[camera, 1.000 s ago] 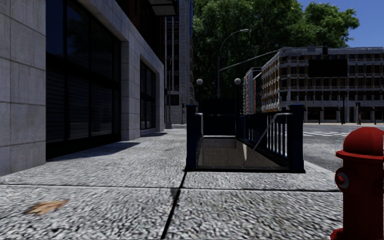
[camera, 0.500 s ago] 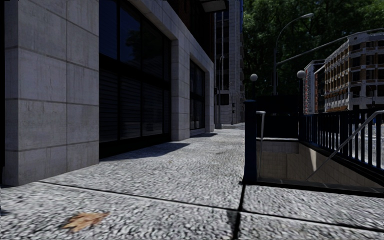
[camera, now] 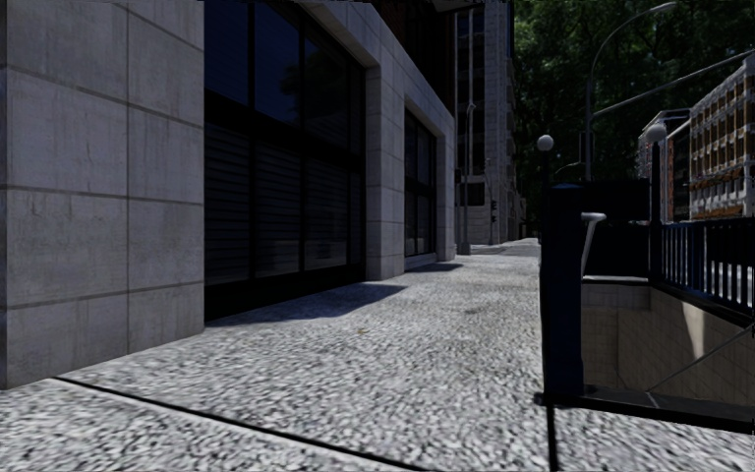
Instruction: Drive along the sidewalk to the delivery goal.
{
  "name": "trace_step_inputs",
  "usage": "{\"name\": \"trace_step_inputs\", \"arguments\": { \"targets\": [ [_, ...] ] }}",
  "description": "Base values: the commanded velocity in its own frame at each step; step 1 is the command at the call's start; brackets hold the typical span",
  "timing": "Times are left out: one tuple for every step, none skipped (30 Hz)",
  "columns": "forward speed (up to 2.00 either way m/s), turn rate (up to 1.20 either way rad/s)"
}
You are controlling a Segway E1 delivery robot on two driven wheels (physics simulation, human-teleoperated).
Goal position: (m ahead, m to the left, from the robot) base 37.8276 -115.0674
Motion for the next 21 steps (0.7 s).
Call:
{"name": "trace_step_inputs", "arguments": {
  "targets": [
    [1.03,0.26],
    [1.03,0.13],
    [1.03,0.04],
    [1.03,0.04],
    [1.03,0.0],
    [1.03,0.0],
    [1.03,0.0],
    [1.03,0.0],
    [1.03,0.0],
    [1.03,0.0],
    [1.03,0.0],
    [1.03,0.0],
    [1.03,0.0],
    [1.03,0.0],
    [1.03,0.0],
    [1.03,0.0],
    [1.03,0.0],
    [1.03,0.0],
    [1.03,0.0],
    [1.03,0.0],
    [1.03,0.0]
  ]
}}
